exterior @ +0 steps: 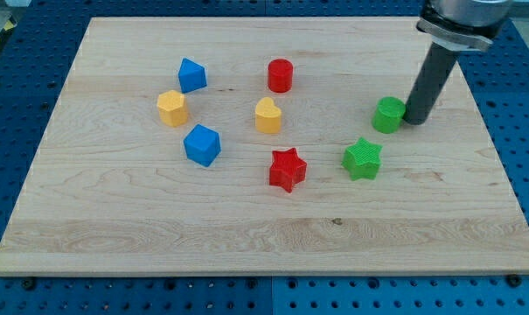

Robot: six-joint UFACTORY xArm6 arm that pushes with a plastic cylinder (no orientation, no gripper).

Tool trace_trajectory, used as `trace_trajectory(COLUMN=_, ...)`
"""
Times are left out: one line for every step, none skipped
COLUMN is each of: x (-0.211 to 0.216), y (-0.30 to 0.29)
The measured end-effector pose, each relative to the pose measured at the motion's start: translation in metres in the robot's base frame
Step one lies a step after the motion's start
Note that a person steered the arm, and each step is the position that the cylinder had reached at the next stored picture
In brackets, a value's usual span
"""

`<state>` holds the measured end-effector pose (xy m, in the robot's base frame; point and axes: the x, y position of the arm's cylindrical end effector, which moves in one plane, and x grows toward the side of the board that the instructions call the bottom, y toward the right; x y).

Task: Move the green star slightly to the bottom left side of the green circle

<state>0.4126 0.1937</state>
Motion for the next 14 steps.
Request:
trace_trajectory(x=-0.002, y=-0.007)
trace_trajectory(x=0.005, y=0.006)
trace_trajectory(x=0.057, y=0.034)
trace_trajectory(x=0.13, y=0.034)
trace_trajectory(x=0.165, y=0.0)
trace_trajectory(x=0.167, y=-0.065)
trace_trajectory(x=0.167, y=-0.091)
trace_trajectory(x=0.153, y=-0.091)
trace_trajectory(x=0.128, y=-0.091)
trace_trajectory(x=0.123, y=-0.091)
trace_trajectory(x=0.113, y=-0.091)
trace_trajectory(x=0.112, y=-0.09)
trace_trajectory(x=0.112, y=-0.087)
trace_trajectory(x=0.111, y=-0.075)
